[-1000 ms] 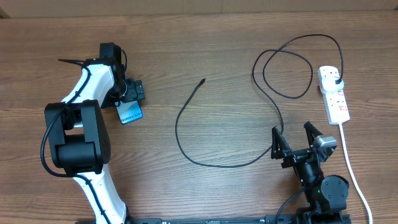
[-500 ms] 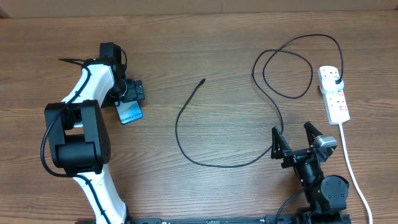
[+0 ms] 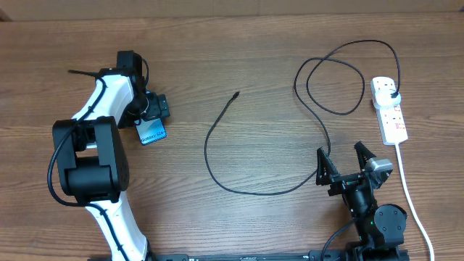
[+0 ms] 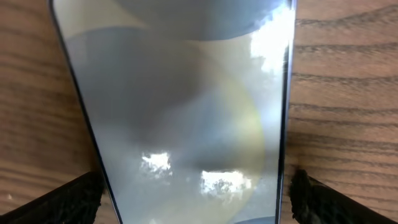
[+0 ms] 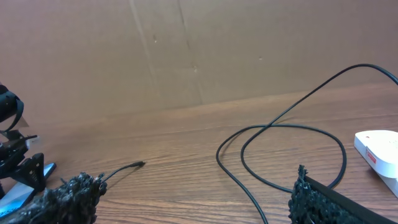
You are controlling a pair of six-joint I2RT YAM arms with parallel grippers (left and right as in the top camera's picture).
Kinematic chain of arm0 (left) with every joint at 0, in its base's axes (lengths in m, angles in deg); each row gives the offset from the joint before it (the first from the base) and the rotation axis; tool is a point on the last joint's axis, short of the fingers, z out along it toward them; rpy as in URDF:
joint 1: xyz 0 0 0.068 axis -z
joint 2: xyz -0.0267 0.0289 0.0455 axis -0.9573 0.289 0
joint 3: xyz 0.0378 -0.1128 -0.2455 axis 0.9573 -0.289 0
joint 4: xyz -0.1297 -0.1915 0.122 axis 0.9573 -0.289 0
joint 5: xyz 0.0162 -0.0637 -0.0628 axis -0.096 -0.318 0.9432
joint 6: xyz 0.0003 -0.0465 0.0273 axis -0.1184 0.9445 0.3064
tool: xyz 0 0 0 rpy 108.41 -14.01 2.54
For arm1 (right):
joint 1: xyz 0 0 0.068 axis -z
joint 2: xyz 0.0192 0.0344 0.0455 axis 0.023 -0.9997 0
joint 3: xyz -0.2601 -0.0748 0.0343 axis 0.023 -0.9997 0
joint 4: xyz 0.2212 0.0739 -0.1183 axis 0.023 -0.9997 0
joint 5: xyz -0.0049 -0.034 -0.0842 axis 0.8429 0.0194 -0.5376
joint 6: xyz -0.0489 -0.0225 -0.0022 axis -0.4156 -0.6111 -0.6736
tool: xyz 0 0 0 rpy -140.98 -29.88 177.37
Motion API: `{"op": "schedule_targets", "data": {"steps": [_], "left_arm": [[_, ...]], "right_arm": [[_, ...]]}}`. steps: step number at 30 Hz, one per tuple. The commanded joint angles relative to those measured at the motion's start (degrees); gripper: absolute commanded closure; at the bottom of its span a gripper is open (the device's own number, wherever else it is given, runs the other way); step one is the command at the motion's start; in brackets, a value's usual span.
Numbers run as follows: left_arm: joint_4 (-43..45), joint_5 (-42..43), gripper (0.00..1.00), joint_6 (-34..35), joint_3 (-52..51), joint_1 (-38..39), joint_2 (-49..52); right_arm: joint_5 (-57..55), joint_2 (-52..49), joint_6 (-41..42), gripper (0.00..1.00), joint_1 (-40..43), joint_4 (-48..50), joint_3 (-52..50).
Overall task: Plug charger to phone and switch on socket
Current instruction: 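Hold the smartphone upright and steady in the left gripper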
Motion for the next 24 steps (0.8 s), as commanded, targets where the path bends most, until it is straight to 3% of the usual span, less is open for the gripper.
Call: {"op": "schedule_targets", "data": {"steps": [1, 11, 24], "left_arm": [[-0.98, 0.20, 0.00, 6.49, -2.89, 0.39, 3.87], [-0.70, 0.15, 0.03, 9.44, -2.89, 0.37, 3.87], [0.63, -0.33, 0.05, 7.61, -2.89, 0.35, 3.87]], "right_arm": [[-0.50, 0.46, -0.28, 0.00, -0.31, 0.28, -0.61], [-0.50, 0.46, -0.28, 0.00, -0.31, 0.28, -0.61], [-0.50, 0.46, -0.28, 0.00, -0.31, 0.26, -0.61]]}}
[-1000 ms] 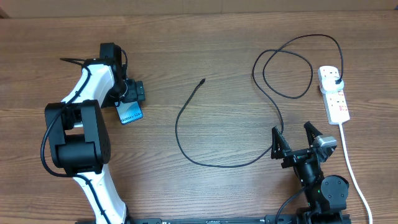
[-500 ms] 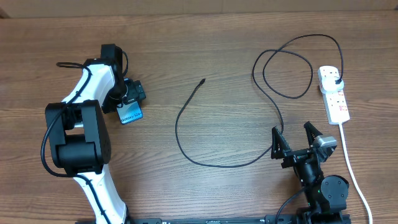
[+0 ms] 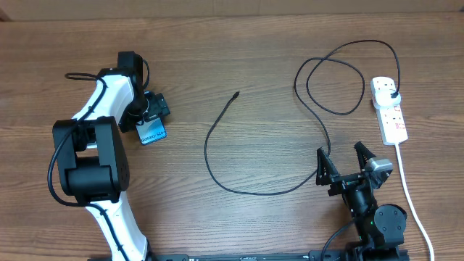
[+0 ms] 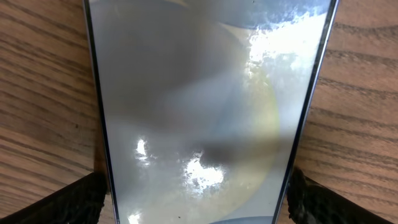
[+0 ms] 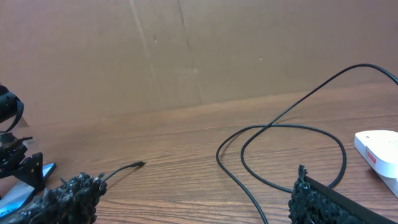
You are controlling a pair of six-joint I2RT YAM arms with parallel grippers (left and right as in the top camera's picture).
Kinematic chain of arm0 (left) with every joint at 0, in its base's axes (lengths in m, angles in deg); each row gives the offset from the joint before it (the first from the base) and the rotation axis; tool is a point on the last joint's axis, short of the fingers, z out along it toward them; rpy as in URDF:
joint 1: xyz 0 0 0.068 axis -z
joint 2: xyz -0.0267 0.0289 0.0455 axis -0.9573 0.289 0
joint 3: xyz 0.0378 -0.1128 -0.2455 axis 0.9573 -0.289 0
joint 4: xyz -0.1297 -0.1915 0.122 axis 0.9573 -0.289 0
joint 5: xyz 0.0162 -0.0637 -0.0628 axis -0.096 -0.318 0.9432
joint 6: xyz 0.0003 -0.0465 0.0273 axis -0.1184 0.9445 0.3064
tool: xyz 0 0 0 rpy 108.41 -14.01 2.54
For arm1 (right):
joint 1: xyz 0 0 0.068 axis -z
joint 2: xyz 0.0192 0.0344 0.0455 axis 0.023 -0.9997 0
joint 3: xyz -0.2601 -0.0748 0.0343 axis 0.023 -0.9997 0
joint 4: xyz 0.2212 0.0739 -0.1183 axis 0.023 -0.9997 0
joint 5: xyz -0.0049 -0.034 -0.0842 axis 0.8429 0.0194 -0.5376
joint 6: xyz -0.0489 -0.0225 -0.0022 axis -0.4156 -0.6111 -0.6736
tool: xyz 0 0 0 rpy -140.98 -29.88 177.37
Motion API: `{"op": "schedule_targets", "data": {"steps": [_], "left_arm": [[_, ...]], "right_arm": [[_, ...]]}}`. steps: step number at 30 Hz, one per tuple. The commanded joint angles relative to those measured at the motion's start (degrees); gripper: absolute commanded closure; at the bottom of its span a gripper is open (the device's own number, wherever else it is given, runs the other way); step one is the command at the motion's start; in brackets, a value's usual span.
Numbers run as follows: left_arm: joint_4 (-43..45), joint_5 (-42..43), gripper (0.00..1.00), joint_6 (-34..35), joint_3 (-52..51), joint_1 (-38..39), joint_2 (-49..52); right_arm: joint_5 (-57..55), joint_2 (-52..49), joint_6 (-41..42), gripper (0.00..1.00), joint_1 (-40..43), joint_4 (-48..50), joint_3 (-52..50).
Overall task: Plug charger to phone and switch on socket
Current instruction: 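Hold the smartphone upright and steady in the left gripper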
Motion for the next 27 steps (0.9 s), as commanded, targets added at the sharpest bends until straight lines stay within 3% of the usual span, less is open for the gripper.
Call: {"op": "schedule_targets", "data": {"steps": [1, 27], "left_arm": [[1.07, -0.20, 0.04, -0.17, -2.84, 0.35, 3.87], [2.56, -0.17, 0.05, -2.93, -2.84, 0.35, 3.87]], "right_arm": [[-0.50, 0.46, -0.26, 0.00, -0.31, 0.31, -0.61], [-0.50, 0.46, -0.26, 0.00, -0.31, 0.28, -0.61]]}}
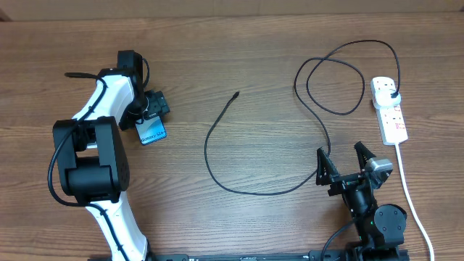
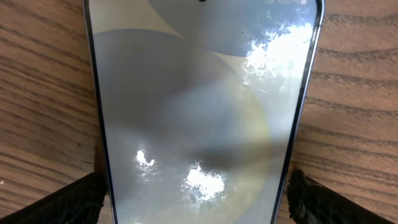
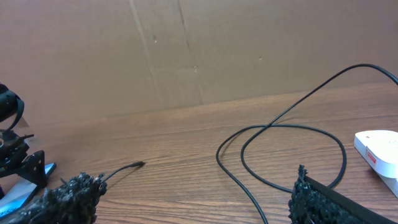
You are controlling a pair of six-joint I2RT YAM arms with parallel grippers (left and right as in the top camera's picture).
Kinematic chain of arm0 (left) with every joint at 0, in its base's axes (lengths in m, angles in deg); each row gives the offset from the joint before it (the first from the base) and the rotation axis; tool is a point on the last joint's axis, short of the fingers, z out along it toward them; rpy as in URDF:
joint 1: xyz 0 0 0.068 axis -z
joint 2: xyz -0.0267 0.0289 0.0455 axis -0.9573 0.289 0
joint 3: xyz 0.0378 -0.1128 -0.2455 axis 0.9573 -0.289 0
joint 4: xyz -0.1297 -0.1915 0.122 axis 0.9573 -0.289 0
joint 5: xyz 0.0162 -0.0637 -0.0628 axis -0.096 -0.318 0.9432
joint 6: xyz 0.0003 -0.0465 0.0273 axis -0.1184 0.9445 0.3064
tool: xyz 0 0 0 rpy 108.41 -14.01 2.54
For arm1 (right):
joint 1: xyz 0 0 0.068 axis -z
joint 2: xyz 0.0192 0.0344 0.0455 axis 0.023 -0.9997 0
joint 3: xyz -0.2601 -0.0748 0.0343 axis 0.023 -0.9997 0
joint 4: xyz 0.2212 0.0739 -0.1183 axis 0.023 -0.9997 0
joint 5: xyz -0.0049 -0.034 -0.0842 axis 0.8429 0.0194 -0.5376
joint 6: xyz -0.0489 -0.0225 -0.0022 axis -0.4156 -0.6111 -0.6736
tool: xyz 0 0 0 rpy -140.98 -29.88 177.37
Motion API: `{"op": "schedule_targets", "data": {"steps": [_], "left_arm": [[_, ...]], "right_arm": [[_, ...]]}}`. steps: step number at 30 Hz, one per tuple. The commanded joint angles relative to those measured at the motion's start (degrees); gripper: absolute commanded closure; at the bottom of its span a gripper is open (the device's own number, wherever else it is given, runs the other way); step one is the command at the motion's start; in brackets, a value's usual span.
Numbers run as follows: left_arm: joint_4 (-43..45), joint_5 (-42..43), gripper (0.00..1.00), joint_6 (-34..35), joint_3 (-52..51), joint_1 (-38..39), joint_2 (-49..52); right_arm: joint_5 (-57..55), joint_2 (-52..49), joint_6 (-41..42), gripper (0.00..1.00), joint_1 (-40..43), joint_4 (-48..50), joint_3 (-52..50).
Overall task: Plug charger to phone and switch on socket
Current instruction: 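Hold the smartphone upright and steady in the left gripper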
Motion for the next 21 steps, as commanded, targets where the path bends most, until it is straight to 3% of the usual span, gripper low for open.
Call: {"op": "schedule_targets", "data": {"steps": [1, 21], "left_arm": [[0.33, 0.48, 0.05, -2.62, -2.73, 0.35, 3.87], [-0.50, 0.94, 0.04, -2.62, -2.73, 0.37, 3.87]], "right_arm": [[-0.52, 0.46, -0.28, 0.00, -0.31, 0.26, -0.61], [-0.52, 0.46, -0.28, 0.00, -0.31, 0.26, -0.61]]}}
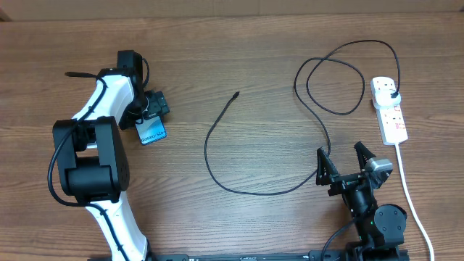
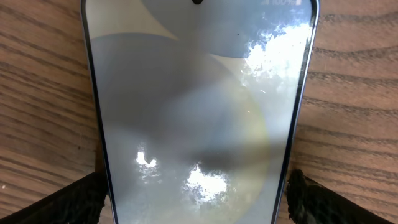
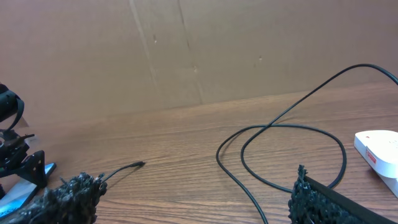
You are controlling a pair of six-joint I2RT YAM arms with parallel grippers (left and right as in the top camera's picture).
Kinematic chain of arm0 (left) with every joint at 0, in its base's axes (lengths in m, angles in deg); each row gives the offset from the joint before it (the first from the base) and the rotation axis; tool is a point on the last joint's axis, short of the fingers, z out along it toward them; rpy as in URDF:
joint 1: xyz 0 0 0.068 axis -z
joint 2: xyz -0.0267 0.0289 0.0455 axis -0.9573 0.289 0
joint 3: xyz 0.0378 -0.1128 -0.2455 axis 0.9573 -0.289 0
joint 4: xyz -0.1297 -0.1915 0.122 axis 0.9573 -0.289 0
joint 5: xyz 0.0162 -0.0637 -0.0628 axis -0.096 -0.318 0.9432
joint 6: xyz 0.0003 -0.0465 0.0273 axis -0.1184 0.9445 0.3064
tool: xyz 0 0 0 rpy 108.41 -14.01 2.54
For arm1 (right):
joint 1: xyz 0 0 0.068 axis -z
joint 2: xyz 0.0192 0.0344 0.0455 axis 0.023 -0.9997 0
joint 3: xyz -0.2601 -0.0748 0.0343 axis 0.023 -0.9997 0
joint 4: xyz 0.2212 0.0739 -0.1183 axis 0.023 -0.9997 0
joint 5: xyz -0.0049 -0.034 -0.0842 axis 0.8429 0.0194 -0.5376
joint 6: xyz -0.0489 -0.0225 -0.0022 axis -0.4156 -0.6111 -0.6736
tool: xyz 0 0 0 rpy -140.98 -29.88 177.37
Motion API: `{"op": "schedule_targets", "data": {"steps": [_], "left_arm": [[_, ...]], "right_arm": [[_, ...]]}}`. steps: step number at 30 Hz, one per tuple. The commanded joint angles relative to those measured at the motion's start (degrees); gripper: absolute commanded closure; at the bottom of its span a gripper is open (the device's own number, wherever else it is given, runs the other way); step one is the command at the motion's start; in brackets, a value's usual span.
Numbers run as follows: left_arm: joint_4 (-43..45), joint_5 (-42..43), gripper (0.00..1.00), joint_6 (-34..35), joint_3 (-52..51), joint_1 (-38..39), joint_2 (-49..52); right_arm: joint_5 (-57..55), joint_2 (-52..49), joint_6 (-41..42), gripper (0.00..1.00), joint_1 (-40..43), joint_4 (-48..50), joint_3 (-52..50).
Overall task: Plug charger to phone and switch on socket
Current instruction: 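Hold the smartphone upright and steady in the left gripper, then raise the held phone and swing it toward the table center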
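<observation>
The phone (image 1: 151,133) lies screen-up on the table at the left; its glossy screen (image 2: 199,112) fills the left wrist view. My left gripper (image 1: 148,109) is open and straddles the phone, its fingers (image 2: 78,199) just outside both long edges. The black charger cable (image 1: 217,174) loops across the middle, with its free tip (image 1: 236,94) on the wood, also seen as a tip (image 3: 137,165) in the right wrist view. The white socket strip (image 1: 389,109) is at the right, the cable's plug in it. My right gripper (image 1: 341,161) rests open, empty, near the front.
The strip's white lead (image 1: 406,181) runs down the right edge to the front. A cardboard wall (image 3: 186,50) stands behind the table. Cable loops (image 1: 333,76) lie between my right gripper and the strip.
The phone sits a touch lower in the left wrist view, its top edge showing slightly more. Nothing else has moved.
First the phone lay skewed between my open left fingers. Then it stood square to them. After that its top edge with the camera hole came into view and stays so now. The right arm, cable and strip have kept still throughout.
</observation>
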Motion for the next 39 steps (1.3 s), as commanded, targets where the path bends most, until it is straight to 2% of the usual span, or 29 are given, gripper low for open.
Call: {"op": "schedule_targets", "data": {"steps": [1, 17, 25, 28, 39], "left_arm": [[-0.46, 0.92, 0.04, -1.53, -2.73, 0.37, 3.87], [0.68, 0.92, 0.05, -1.29, -2.73, 0.33, 3.87], [0.59, 0.92, 0.14, -0.44, -2.73, 0.33, 3.87], [0.42, 0.92, 0.21, -0.44, -2.73, 0.33, 3.87], [-1.66, 3.13, 0.26, -0.26, -2.21, 0.33, 3.85]], "right_arm": [[-0.52, 0.46, -0.28, 0.00, -0.31, 0.26, -0.61], [-0.52, 0.46, -0.31, 0.00, -0.31, 0.26, -0.61], [-0.55, 0.46, -0.28, 0.00, -0.31, 0.28, -0.61], [-0.52, 0.46, -0.28, 0.00, -0.31, 0.26, -0.61], [-0.55, 0.46, -0.28, 0.00, -0.31, 0.26, -0.61]]}}
